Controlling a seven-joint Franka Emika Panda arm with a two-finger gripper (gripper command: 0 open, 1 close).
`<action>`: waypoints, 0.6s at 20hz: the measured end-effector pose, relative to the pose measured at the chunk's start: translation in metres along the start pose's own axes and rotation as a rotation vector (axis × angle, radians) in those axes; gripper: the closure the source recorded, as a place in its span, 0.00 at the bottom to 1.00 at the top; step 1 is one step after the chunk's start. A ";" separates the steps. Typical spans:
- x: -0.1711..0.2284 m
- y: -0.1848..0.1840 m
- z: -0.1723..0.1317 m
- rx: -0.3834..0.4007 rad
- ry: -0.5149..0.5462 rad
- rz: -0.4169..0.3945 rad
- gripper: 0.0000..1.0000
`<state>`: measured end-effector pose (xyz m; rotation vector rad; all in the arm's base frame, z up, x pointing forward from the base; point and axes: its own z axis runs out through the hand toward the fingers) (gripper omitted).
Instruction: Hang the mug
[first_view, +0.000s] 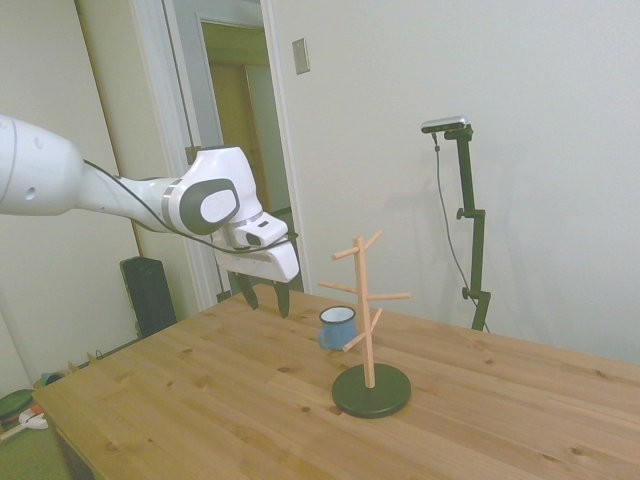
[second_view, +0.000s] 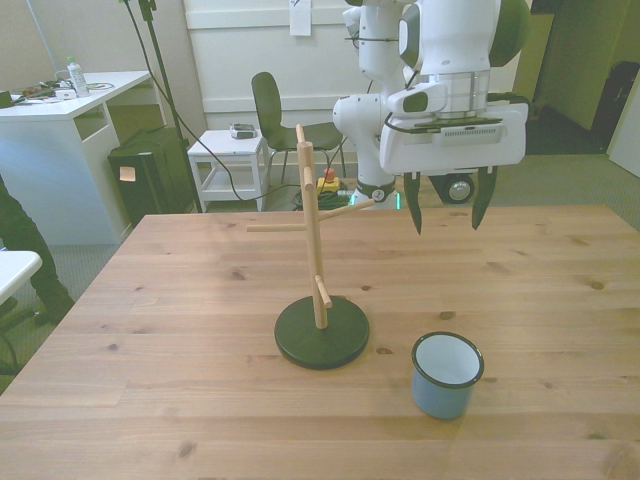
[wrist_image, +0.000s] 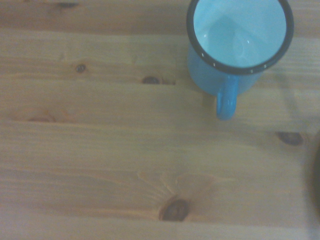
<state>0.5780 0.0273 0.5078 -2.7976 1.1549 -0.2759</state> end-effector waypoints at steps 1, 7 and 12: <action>0.005 -0.009 0.000 -0.001 -0.002 0.000 0.00; 0.041 -0.045 0.005 -0.009 -0.013 0.009 0.00; 0.069 -0.062 0.010 -0.013 -0.011 0.022 0.00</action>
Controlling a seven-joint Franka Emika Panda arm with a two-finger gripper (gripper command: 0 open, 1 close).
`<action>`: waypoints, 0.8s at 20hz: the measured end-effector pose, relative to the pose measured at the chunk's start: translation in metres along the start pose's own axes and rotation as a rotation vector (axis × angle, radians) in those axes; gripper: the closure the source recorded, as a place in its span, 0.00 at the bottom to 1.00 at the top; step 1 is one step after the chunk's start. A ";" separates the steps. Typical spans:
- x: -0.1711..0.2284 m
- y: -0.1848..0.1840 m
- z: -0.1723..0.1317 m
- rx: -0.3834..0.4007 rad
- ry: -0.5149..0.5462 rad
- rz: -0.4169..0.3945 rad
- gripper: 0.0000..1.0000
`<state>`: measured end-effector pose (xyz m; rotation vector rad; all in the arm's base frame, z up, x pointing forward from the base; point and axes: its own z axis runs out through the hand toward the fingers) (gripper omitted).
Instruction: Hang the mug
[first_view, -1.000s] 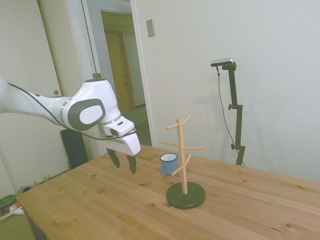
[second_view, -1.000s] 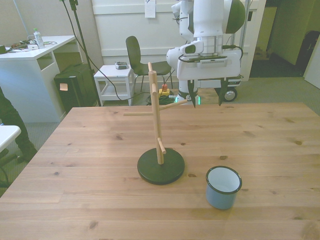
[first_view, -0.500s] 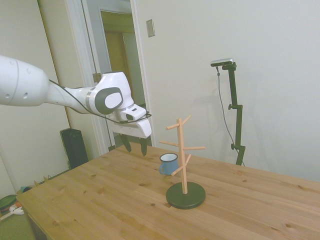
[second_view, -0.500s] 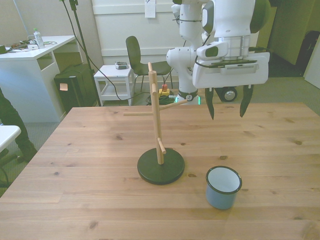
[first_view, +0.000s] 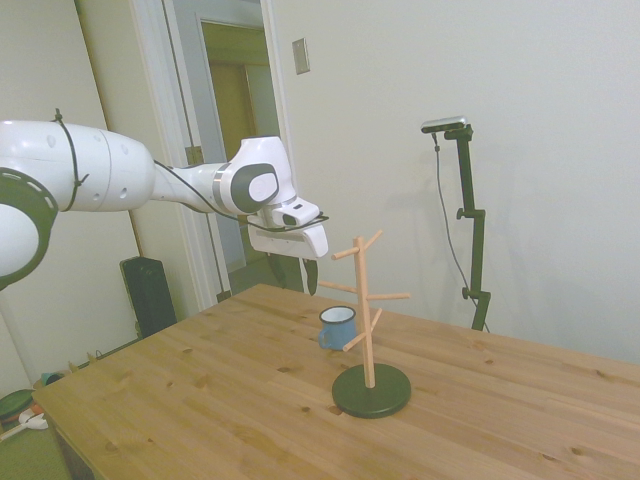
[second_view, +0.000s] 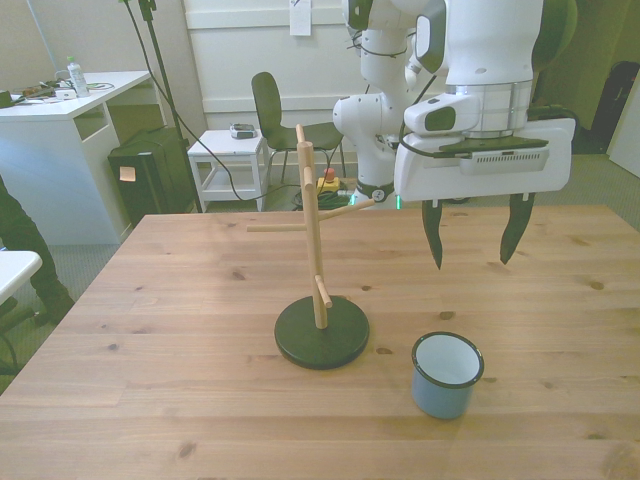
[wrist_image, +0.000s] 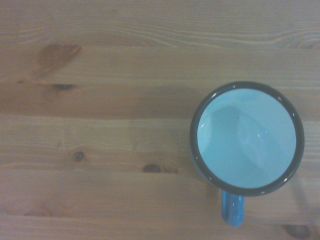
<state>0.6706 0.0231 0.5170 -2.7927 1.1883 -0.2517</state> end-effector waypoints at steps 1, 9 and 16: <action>0.005 -0.003 0.002 -0.003 -0.001 0.002 0.00; 0.026 -0.019 0.038 -0.027 -0.010 0.009 0.00; 0.036 -0.028 0.060 -0.035 -0.010 0.010 0.00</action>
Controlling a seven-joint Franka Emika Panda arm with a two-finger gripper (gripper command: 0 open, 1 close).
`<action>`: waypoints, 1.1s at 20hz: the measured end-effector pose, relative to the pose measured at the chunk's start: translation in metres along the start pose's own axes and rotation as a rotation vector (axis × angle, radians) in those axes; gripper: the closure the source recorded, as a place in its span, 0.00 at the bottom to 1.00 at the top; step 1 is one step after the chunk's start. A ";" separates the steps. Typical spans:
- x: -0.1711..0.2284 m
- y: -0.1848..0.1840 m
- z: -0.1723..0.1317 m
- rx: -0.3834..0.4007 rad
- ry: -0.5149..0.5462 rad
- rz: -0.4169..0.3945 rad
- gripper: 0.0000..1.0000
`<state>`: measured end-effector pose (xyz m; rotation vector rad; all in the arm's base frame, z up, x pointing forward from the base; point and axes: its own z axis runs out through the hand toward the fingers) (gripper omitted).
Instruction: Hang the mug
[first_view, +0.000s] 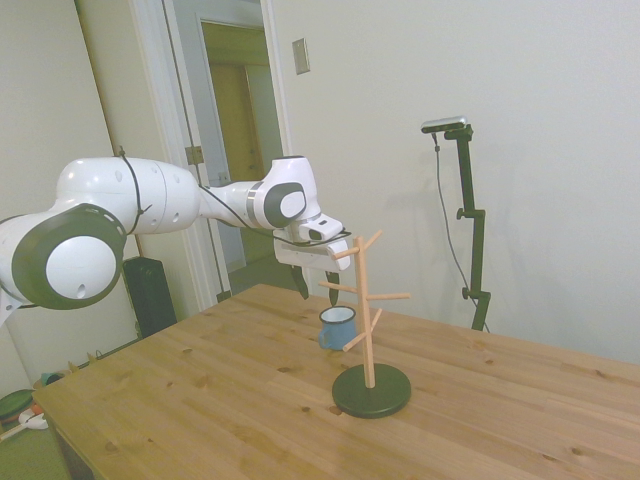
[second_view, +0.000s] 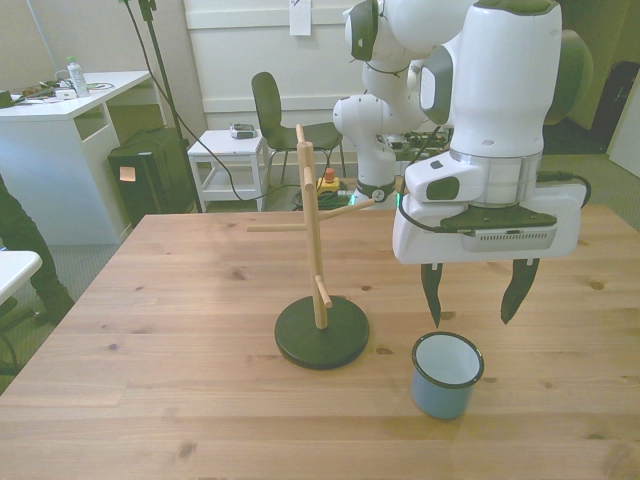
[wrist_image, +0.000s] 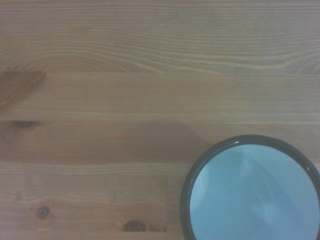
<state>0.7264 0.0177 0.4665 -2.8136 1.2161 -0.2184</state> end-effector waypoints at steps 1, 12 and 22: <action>0.001 -0.002 0.003 0.000 0.000 -0.001 0.00; 0.001 -0.019 0.038 -0.021 -0.009 -0.016 0.00; -0.007 -0.028 0.060 -0.032 -0.019 -0.033 1.00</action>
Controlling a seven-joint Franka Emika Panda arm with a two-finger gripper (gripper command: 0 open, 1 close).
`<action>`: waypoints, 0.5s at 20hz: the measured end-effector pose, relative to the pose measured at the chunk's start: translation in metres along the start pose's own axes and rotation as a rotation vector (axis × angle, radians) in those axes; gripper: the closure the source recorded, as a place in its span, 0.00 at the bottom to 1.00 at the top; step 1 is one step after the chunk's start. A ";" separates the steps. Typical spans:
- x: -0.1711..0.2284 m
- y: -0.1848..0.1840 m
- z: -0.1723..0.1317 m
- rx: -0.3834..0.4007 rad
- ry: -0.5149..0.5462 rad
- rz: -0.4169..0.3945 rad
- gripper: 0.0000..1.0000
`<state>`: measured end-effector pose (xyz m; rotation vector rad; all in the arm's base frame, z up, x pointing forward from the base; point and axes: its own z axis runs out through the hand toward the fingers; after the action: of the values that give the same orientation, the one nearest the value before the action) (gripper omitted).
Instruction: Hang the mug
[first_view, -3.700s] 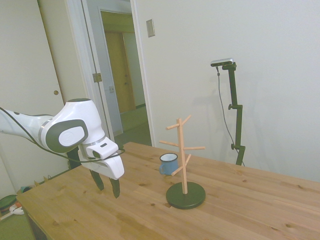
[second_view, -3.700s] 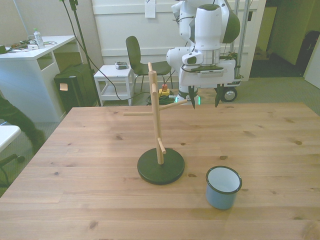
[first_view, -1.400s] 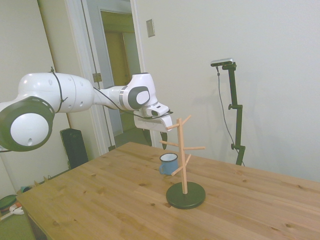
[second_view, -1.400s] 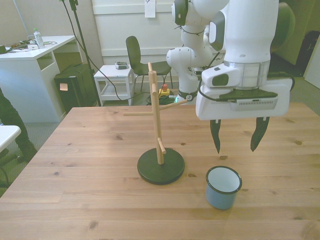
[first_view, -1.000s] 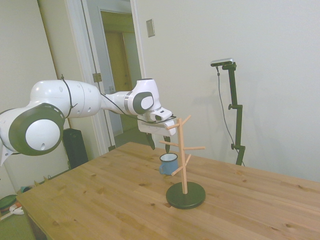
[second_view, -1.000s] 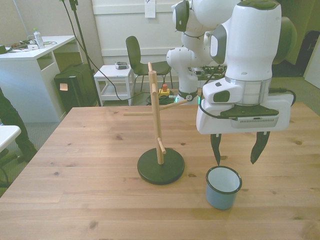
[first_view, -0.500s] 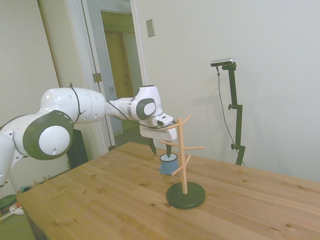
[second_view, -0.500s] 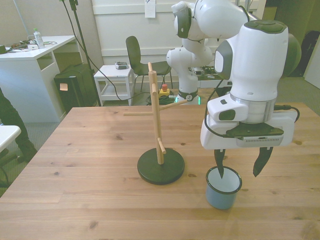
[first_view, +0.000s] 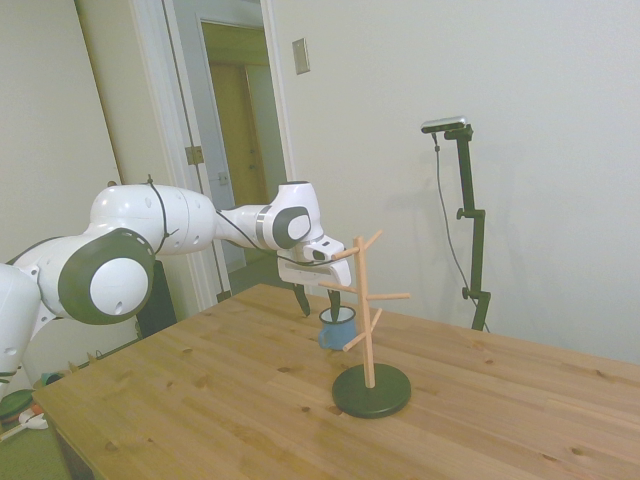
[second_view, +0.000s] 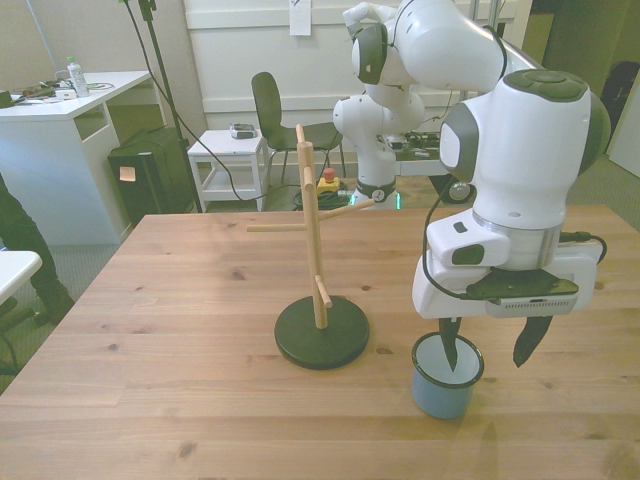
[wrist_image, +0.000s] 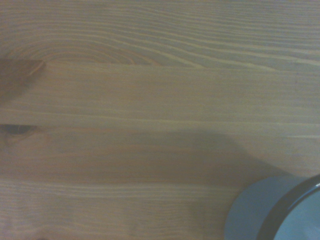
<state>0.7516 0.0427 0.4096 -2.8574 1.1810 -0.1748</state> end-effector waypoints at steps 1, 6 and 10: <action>0.000 0.000 0.000 0.001 0.001 0.000 1.00; 0.001 0.000 -0.001 0.003 0.004 0.000 1.00; 0.002 0.001 -0.001 0.003 0.006 0.002 1.00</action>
<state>0.7523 0.0410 0.4107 -2.8548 1.1839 -0.1856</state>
